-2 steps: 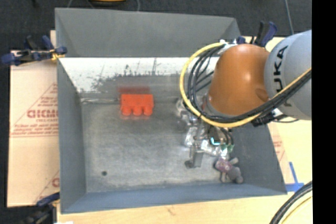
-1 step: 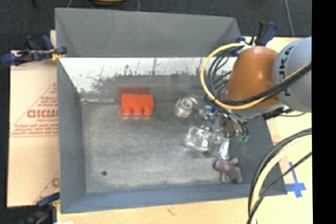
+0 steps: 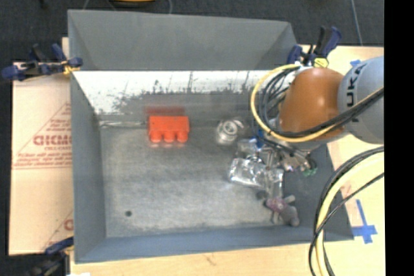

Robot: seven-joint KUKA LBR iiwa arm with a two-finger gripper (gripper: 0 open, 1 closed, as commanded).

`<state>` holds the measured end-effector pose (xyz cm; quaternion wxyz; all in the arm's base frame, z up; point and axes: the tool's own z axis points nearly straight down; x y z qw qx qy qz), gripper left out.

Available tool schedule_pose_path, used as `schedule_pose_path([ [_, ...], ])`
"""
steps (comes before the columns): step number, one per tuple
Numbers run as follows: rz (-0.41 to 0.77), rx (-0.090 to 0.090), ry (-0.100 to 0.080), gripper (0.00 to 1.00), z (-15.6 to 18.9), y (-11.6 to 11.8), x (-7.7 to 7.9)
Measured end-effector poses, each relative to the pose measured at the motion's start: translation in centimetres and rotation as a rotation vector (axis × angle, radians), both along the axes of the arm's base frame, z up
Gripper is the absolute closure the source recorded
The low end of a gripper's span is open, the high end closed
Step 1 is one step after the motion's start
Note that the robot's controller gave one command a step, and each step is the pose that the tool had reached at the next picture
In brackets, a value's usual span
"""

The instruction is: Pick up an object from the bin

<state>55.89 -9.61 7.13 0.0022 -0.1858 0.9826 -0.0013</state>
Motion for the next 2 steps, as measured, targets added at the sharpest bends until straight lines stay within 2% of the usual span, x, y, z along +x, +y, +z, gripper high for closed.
schedule_pose_path([
  [1, -0.003, 0.001, -0.001, 1.00, 0.0, 0.1, 0.0],
  [2, 0.452, -0.003, -0.003, 1.00, 8.7, -2.1, 3.0],
])
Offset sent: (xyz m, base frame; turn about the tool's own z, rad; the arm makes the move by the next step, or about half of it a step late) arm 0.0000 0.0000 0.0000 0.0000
